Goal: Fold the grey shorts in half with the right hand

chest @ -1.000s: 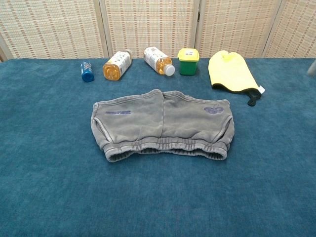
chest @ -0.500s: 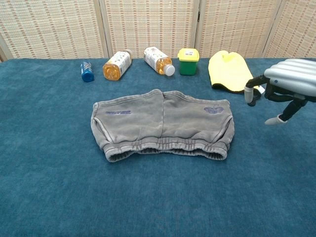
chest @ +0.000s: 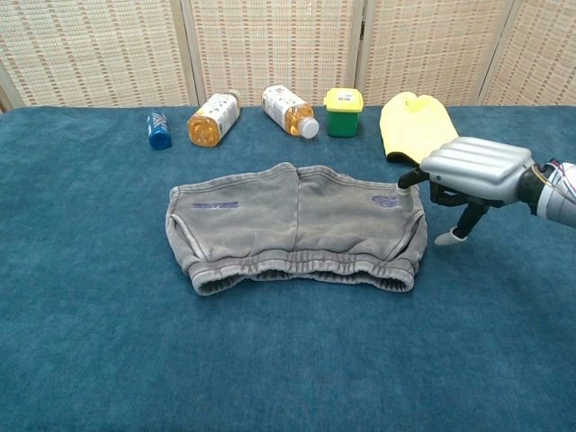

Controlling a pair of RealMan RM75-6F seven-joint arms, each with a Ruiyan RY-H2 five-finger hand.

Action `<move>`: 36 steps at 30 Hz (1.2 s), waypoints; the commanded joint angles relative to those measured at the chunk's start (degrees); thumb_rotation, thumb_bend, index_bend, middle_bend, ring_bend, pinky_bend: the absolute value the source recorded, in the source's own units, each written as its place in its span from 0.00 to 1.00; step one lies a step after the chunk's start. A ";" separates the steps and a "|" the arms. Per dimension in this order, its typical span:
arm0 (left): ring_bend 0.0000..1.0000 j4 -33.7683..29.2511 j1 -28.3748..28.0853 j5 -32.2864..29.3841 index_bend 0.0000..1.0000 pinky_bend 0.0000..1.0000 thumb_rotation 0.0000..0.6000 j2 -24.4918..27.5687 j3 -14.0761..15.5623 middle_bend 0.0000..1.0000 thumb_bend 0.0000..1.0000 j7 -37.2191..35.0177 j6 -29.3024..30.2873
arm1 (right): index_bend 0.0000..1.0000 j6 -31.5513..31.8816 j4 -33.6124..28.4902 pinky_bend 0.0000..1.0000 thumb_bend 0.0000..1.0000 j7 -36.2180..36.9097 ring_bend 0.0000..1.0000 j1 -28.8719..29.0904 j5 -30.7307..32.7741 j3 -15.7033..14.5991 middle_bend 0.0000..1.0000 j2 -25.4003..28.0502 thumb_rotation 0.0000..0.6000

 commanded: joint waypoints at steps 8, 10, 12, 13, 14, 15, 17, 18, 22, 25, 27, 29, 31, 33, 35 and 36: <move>0.17 0.18 0.08 -0.13 0.18 0.33 1.00 0.36 -0.04 0.19 0.21 -0.55 0.04 | 0.43 -1.30 6.82 1.00 0.18 1.63 1.00 3.18 0.12 -1.72 1.00 -4.72 1.00; 0.17 0.24 0.13 -0.17 0.18 0.33 1.00 0.39 -0.05 0.19 0.20 -0.66 0.10 | 0.43 -1.39 7.58 1.00 0.23 1.90 1.00 3.48 0.24 -1.94 1.00 -5.20 1.00; 0.17 0.31 0.18 -0.17 0.18 0.33 1.00 0.41 -0.04 0.19 0.20 -0.74 0.17 | 0.44 -1.43 8.32 1.00 0.29 2.01 1.00 3.67 0.42 -2.20 1.00 -5.57 1.00; 0.17 0.34 0.21 -0.20 0.18 0.33 1.00 0.41 -0.03 0.19 0.20 -0.79 0.18 | 0.45 -1.46 8.60 1.00 0.32 2.05 1.00 3.71 0.50 -2.33 1.00 -5.69 1.00; 0.17 0.38 0.23 -0.22 0.18 0.33 1.00 0.39 -0.02 0.19 0.20 -0.86 0.17 | 0.45 -1.49 8.83 1.00 0.36 2.11 1.00 3.74 0.56 -2.49 1.00 -5.77 1.00; 0.17 0.44 0.25 -0.24 0.18 0.33 1.00 0.37 0.00 0.19 0.20 -0.94 0.16 | 0.46 -1.42 9.05 1.00 0.38 2.23 1.00 3.73 0.60 -2.72 1.00 -5.83 1.00; 0.17 0.54 0.26 -0.23 0.18 0.33 1.00 0.32 0.04 0.19 0.20 -1.00 0.13 | 0.49 -1.21 9.25 1.00 0.44 2.47 1.00 3.64 0.62 -3.11 1.00 -5.88 1.00; 0.17 0.58 0.25 -0.19 0.18 0.33 1.00 0.31 0.04 0.19 0.21 -1.03 0.13 | 0.51 -1.01 9.33 1.00 0.46 2.58 1.00 3.56 0.60 -3.37 1.00 -5.88 1.00; 0.17 0.66 0.21 -0.05 0.18 0.33 1.00 0.26 0.01 0.19 0.20 -1.18 0.22 | 0.57 0.66 8.69 1.00 0.55 3.01 1.00 2.98 0.22 -4.33 1.00 -5.15 1.00; 0.17 0.68 0.16 0.09 0.18 0.33 1.00 0.25 0.01 0.19 0.21 -1.28 0.22 | 0.59 2.49 6.96 1.00 0.57 2.65 1.00 1.90 0.05 -5.07 1.00 -3.32 1.00; 0.17 0.60 0.08 0.26 0.18 0.33 1.00 0.22 0.01 0.19 0.21 -1.25 0.22 | 0.60 3.75 4.93 1.00 0.57 1.95 1.00 0.69 0.32 -5.47 1.00 -1.43 1.00; 0.17 0.48 0.04 0.48 0.18 0.33 1.00 0.21 0.05 0.19 0.20 -1.26 0.29 | 0.60 4.97 2.75 1.00 0.57 1.02 1.00 -0.56 0.56 -5.87 1.00 0.51 1.00; 0.17 0.33 0.03 0.79 0.18 0.33 1.00 0.23 0.08 0.19 0.20 -1.23 0.49 | 0.60 6.59 -0.01 1.00 0.57 -0.39 1.00 -2.12 0.63 -6.52 1.00 3.11 1.00; 0.17 0.01 0.09 1.03 0.18 0.33 1.00 0.37 0.18 0.19 0.20 -1.09 0.65 | 0.60 7.89 -2.81 1.00 0.57 -1.78 1.00 -3.78 0.71 -7.37 1.00 5.97 1.00; 0.17 -0.37 0.14 1.31 0.18 0.33 1.00 0.57 0.24 0.19 0.20 -0.91 0.87 | 0.61 8.87 -5.09 1.00 0.57 -2.93 1.00 -5.23 0.70 -8.27 1.00 8.56 1.00; 0.17 -0.65 0.18 1.54 0.18 0.33 1.00 0.74 0.24 0.19 0.20 -0.81 1.11 | 0.61 9.63 -6.50 1.00 0.57 -3.75 1.00 -6.20 0.70 -8.79 1.00 10.26 1.00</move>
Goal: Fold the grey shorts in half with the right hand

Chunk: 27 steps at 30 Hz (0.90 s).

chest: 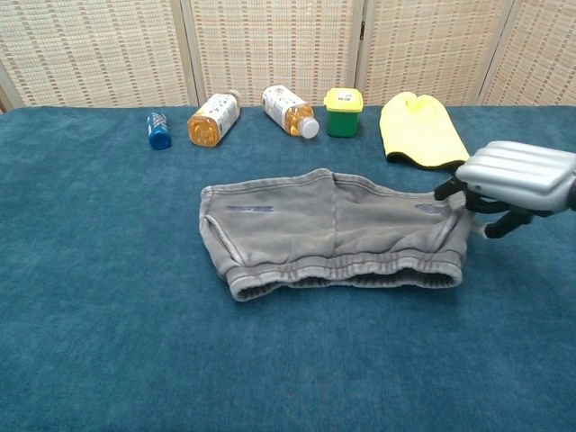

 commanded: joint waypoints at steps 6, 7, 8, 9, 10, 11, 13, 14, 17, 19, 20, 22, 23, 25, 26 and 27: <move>0.17 -1.35 0.08 0.61 0.18 0.33 1.00 0.82 -0.01 0.19 0.20 0.46 0.58 | 0.62 7.10 -8.87 1.00 0.57 -4.96 1.00 -6.55 -0.16 -2.69 1.00 10.96 1.00; 0.17 -1.40 0.03 0.59 0.18 0.33 1.00 0.81 -0.04 0.19 0.20 0.52 0.53 | 0.62 7.73 -9.16 1.00 0.57 -5.25 1.00 -6.64 -0.39 -2.51 1.00 11.47 1.00; 0.17 -1.47 -0.06 0.53 0.18 0.33 1.00 0.78 -0.08 0.19 0.20 0.62 0.38 | 0.62 8.38 -9.32 1.00 0.57 -5.55 1.00 -6.50 -0.76 -2.15 1.00 11.82 1.00; 0.17 -1.53 -0.14 0.52 0.18 0.33 1.00 0.74 -0.10 0.19 0.20 0.66 0.28 | 0.62 8.72 -9.27 1.00 0.57 -5.76 1.00 -6.21 -1.06 -1.79 1.00 11.84 1.00; 0.17 -1.55 -0.20 0.53 0.18 0.33 1.00 0.69 -0.13 0.19 0.20 0.65 0.23 | 0.62 8.92 -9.08 1.00 0.57 -5.96 1.00 -5.78 -1.42 -1.40 1.00 11.67 1.00; 0.17 -1.54 -0.27 0.57 0.18 0.33 1.00 0.64 -0.15 0.19 0.20 0.59 0.17 | 0.62 9.11 -8.74 1.00 0.57 -6.22 1.00 -5.07 -1.97 -0.85 1.00 11.22 1.00; 0.17 -1.43 -0.31 0.63 0.18 0.33 1.00 0.60 -0.14 0.19 0.20 0.45 0.15 | 0.62 9.09 -7.98 1.00 0.57 -6.41 1.00 -3.69 -2.99 -0.11 1.00 10.10 1.00; 0.17 -1.33 -0.31 0.60 0.18 0.33 1.00 0.63 -0.13 0.19 0.20 0.38 0.12 | 0.62 8.92 -7.52 1.00 0.57 -6.35 1.00 -2.90 -3.52 0.21 1.00 9.41 1.00; 0.17 -0.90 -0.19 0.16 0.18 0.33 1.00 0.85 -0.19 0.19 0.20 0.02 0.03 | 0.62 8.47 -5.32 1.00 0.57 -5.58 1.00 0.02 -5.67 1.02 1.00 6.58 1.00; 0.17 -0.60 -0.01 -0.18 0.18 0.33 1.00 0.98 -0.25 0.19 0.20 -0.38 0.10 | 0.62 8.30 -3.43 1.00 0.57 -4.84 1.00 2.13 -7.37 1.27 1.00 4.44 1.00; 0.17 -0.42 0.08 -0.30 0.18 0.33 1.00 1.04 -0.24 0.19 0.20 -0.58 0.15 | 0.62 8.22 -2.43 1.00 0.57 -4.37 1.00 3.30 -8.21 1.42 1.00 3.24 1.00; 0.17 -0.14 0.26 -0.49 0.18 0.33 1.00 1.08 -0.19 0.19 0.20 -0.83 0.21 | 0.62 8.21 -1.02 1.00 0.57 -3.61 1.00 4.97 -9.28 1.67 1.00 1.54 1.00; 0.17 0.06 0.42 -0.68 0.18 0.33 1.00 1.09 -0.11 0.19 0.20 -1.03 0.18 | 0.62 8.32 -0.20 1.00 0.57 -3.11 1.00 5.99 -9.89 1.84 1.00 0.49 1.00; 0.17 0.30 0.59 -0.85 0.18 0.33 1.00 1.09 -0.01 0.19 0.20 -1.27 0.17 | 0.62 8.45 1.00 1.00 0.57 -2.39 1.00 7.43 -10.71 2.00 1.00 -0.93 1.00; 0.17 0.46 0.71 -1.02 0.18 0.33 1.00 1.07 0.04 0.19 0.20 -1.38 0.16 | 0.62 8.42 1.81 1.00 0.57 -1.94 1.00 8.30 -11.17 2.03 1.00 -1.79 1.00; 0.17 0.57 0.78 -1.14 0.18 0.33 1.00 1.06 0.08 0.19 0.20 -1.46 0.12 | 0.62 8.35 2.42 1.00 0.57 -1.57 1.00 8.90 -11.44 2.03 1.00 -2.42 1.00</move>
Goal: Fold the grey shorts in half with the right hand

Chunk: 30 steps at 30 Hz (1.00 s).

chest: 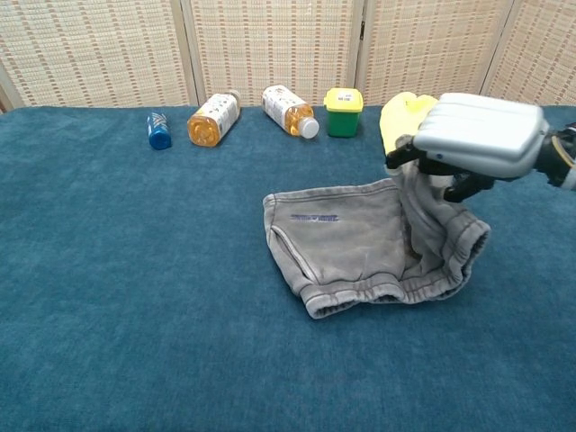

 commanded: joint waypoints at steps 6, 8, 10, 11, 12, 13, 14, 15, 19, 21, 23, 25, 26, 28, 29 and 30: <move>0.17 0.66 0.31 -0.36 0.18 0.33 1.00 -0.14 0.17 0.19 0.20 -0.36 -0.13 | 0.62 0.03 5.06 1.00 0.56 3.42 1.00 4.88 -2.37 0.07 1.00 -5.48 1.00; 0.17 0.74 0.27 -0.35 0.18 0.33 1.00 -0.19 0.14 0.19 0.21 -0.35 -0.18 | 0.62 0.13 6.00 1.00 0.56 3.99 1.00 5.89 -2.62 0.08 1.00 -6.86 1.00; 0.17 0.79 0.24 -0.38 0.18 0.33 1.00 -0.18 0.10 0.19 0.20 -0.30 -0.23 | 0.62 0.11 6.72 1.00 0.55 4.45 1.00 6.67 -2.75 0.04 1.00 -8.01 1.00; 0.17 0.79 0.19 -0.40 0.18 0.33 1.00 -0.16 0.05 0.19 0.20 -0.28 -0.28 | 0.62 0.01 7.22 1.00 0.55 4.70 1.00 7.16 -2.82 -0.02 1.00 -8.75 1.00; 0.17 0.78 0.16 -0.40 0.18 0.33 1.00 -0.15 0.03 0.19 0.20 -0.26 -0.31 | 0.62 -0.07 7.60 1.00 0.55 4.87 1.00 7.50 -2.84 -0.07 1.00 -9.28 1.00; 0.17 0.79 0.14 -0.39 0.18 0.33 1.00 -0.14 0.01 0.19 0.20 -0.26 -0.34 | 0.62 -0.14 7.94 1.00 0.55 5.03 1.00 7.83 -2.85 -0.10 1.00 -9.80 1.00; 0.17 0.80 0.11 -0.40 0.18 0.33 1.00 -0.13 -0.01 0.19 0.20 -0.24 -0.37 | 0.62 -0.23 8.36 1.00 0.55 5.27 1.00 8.20 -2.78 -0.13 1.00 -10.47 1.00; 0.17 0.82 0.09 -0.39 0.18 0.33 1.00 -0.13 -0.02 0.19 0.20 -0.25 -0.40 | 0.62 -0.38 8.67 1.00 0.55 5.45 1.00 8.43 -2.67 -0.14 1.00 -10.98 1.00; 0.17 0.85 0.08 -0.48 0.18 0.33 1.00 -0.19 0.06 0.19 0.20 -0.33 -0.65 | 0.62 -1.71 9.86 1.00 0.55 5.40 1.00 9.24 -2.13 -0.45 1.00 -12.87 1.00; 0.17 0.92 0.12 -0.58 0.18 0.33 1.00 -0.23 0.09 0.19 0.20 -0.34 -0.70 | 0.62 -1.97 10.25 1.00 0.55 5.36 1.00 9.59 -2.06 -0.72 1.00 -13.67 1.00; 0.17 0.98 0.17 -0.67 0.18 0.33 1.00 -0.24 0.11 0.19 0.20 -0.32 -0.73 | 0.62 -2.76 10.38 1.00 0.54 5.00 1.00 9.87 -1.62 -0.79 0.99 -14.30 1.00; 0.17 1.01 0.20 -0.67 0.18 0.33 1.00 -0.24 0.10 0.19 0.21 -0.33 -0.68 | 0.58 -3.26 10.13 1.00 0.51 4.60 1.00 10.01 -1.15 -0.65 0.98 -14.60 1.00; 0.17 1.00 0.24 -0.67 0.18 0.33 1.00 -0.23 0.11 0.19 0.20 -0.35 -0.65 | 0.54 -3.76 9.72 1.00 0.49 4.40 1.00 10.08 -0.65 -0.43 0.97 -14.77 1.00; 0.17 1.01 0.34 -0.75 0.18 0.33 1.00 -0.21 0.14 0.19 0.20 -0.32 -0.59 | 0.35 -4.21 8.58 1.00 0.40 3.39 0.99 10.10 0.21 0.04 0.95 -14.90 1.00; 0.17 0.97 0.39 -0.79 0.18 0.33 1.00 -0.18 0.16 0.19 0.20 -0.29 -0.56 | 0.27 -4.34 7.80 1.00 0.36 2.62 0.99 10.00 0.76 0.38 0.95 -14.91 1.00; 0.17 0.94 0.42 -0.78 0.18 0.33 1.00 -0.15 0.17 0.19 0.20 -0.28 -0.54 | 0.19 -4.45 7.18 1.00 0.31 1.90 0.98 9.84 1.28 0.70 0.94 -14.88 1.00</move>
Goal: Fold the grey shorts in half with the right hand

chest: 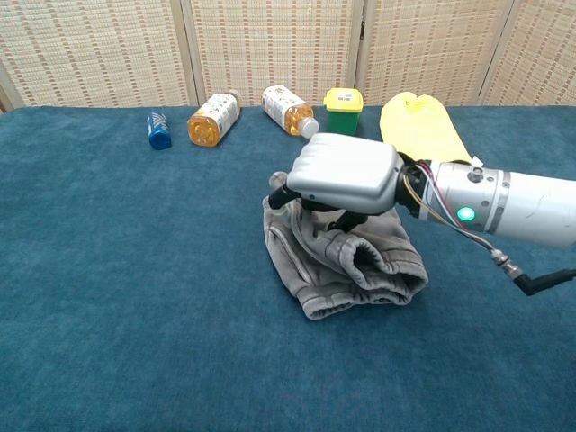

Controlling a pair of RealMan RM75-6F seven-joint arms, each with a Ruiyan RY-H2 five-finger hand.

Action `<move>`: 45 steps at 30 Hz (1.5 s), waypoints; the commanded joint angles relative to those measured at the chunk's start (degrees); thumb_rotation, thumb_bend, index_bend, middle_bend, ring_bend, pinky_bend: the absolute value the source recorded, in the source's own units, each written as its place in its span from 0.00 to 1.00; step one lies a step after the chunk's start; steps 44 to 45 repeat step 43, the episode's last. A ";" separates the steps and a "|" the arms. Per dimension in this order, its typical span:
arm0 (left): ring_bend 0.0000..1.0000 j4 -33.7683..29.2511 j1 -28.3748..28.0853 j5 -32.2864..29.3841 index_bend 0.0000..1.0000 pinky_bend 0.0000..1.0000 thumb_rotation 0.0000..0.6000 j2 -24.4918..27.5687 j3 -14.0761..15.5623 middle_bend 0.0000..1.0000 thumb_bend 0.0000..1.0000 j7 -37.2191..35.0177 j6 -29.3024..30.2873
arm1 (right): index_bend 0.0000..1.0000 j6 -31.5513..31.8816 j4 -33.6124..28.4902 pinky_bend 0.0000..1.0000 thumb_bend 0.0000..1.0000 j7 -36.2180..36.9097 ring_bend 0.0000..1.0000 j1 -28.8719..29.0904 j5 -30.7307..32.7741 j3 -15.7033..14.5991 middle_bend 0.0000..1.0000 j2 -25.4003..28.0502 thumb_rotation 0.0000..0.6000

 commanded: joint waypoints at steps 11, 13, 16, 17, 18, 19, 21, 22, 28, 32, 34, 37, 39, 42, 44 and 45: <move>0.17 -0.27 -0.12 0.47 0.18 0.33 1.00 0.15 -0.20 0.19 0.21 0.05 0.29 | 0.00 0.78 -12.84 1.00 0.12 -10.98 0.95 -4.29 8.86 5.81 0.90 4.57 1.00; 0.17 -0.29 -0.37 0.62 0.18 0.33 1.00 0.17 -0.35 0.19 0.21 0.07 0.16 | 0.00 1.15 -16.56 1.00 0.14 -13.71 0.94 -6.30 10.90 6.38 0.89 7.47 1.00; 0.17 -0.29 -0.80 0.80 0.18 0.33 1.00 0.18 -0.63 0.19 0.20 0.10 -0.05 | 0.00 1.77 -22.69 1.00 0.22 -18.11 0.90 -9.89 14.25 6.83 0.85 12.83 1.00; 0.17 -0.32 -0.95 0.84 0.18 0.33 1.00 0.16 -0.71 0.19 0.20 0.14 -0.14 | 0.00 2.19 -25.40 1.00 0.23 -19.47 0.89 -11.51 15.77 6.97 0.84 15.12 1.00; 0.17 -0.36 -1.08 0.89 0.18 0.33 1.00 0.13 -0.77 0.19 0.20 0.18 -0.22 | 0.01 2.51 -27.46 1.00 0.24 -20.31 0.87 -12.77 17.04 7.09 0.82 16.85 1.00; 0.17 -0.44 -1.24 0.97 0.18 0.33 1.00 0.09 -0.83 0.19 0.20 0.25 -0.33 | 0.04 2.86 -29.55 1.00 0.26 -21.01 0.85 -14.08 18.42 7.23 0.81 18.56 1.00; 0.17 -0.62 -1.67 1.19 0.18 0.33 1.00 -0.09 -0.95 0.19 0.20 0.52 -0.64 | 0.12 3.83 -34.23 0.97 0.27 -22.52 0.82 -17.15 21.82 7.59 0.80 22.32 1.00; 0.17 -0.69 -1.91 1.36 0.18 0.33 1.00 -0.20 -0.99 0.19 0.21 0.74 -0.80 | 0.16 4.57 -36.03 0.93 0.28 -23.10 0.79 -18.45 23.00 7.69 0.79 23.81 1.00; 0.17 -1.74 -3.26 1.78 0.18 0.33 1.00 -0.52 -1.24 0.19 0.20 2.41 -2.00 | 0.22 11.00 -43.80 0.66 0.29 -25.94 0.59 -26.92 27.86 7.15 0.62 31.70 1.00; 0.17 -3.22 -3.82 1.90 0.18 0.33 1.00 -0.54 -1.15 0.19 0.20 3.94 -2.57 | 0.23 13.85 -49.67 0.45 0.29 -26.78 0.35 -32.63 31.05 5.54 0.40 36.43 1.00; 0.17 -3.90 -3.86 1.79 0.18 0.33 1.00 -0.51 -0.95 0.19 0.20 4.58 -2.80 | 0.22 14.77 -51.72 0.33 0.30 -26.62 0.22 -34.91 31.81 4.49 0.27 38.19 1.00; 0.17 -5.14 -3.77 1.81 0.18 0.33 1.00 -0.46 -0.61 0.19 0.20 5.65 -2.79 | 0.17 16.23 -53.52 0.24 0.30 -25.53 0.13 -38.26 31.55 2.55 0.17 40.34 1.00; 0.17 -5.62 -3.66 2.04 0.18 0.33 1.00 -0.67 -0.39 0.19 0.20 6.02 -2.53 | 0.15 17.48 -53.60 0.22 0.30 -23.85 0.11 -40.36 30.55 1.42 0.16 41.12 1.00; 0.17 -5.63 -3.60 2.29 0.18 0.33 1.00 -1.35 -0.27 0.19 0.21 6.14 -2.17 | 0.15 18.18 -52.95 0.22 0.30 -20.74 0.11 -42.47 28.96 0.23 0.16 41.89 1.00; 0.17 -5.49 -3.60 2.30 0.18 0.33 1.00 -1.61 -0.32 0.19 0.21 6.20 -2.03 | 0.15 18.31 -52.59 0.22 0.30 -20.07 0.11 -42.89 28.56 0.09 0.16 42.00 1.00; 0.17 -5.49 -3.60 2.30 0.18 0.33 1.00 -1.61 -0.32 0.19 0.21 6.20 -2.03 | 0.15 18.31 -52.59 0.22 0.30 -20.07 0.11 -42.89 28.56 0.09 0.16 42.00 1.00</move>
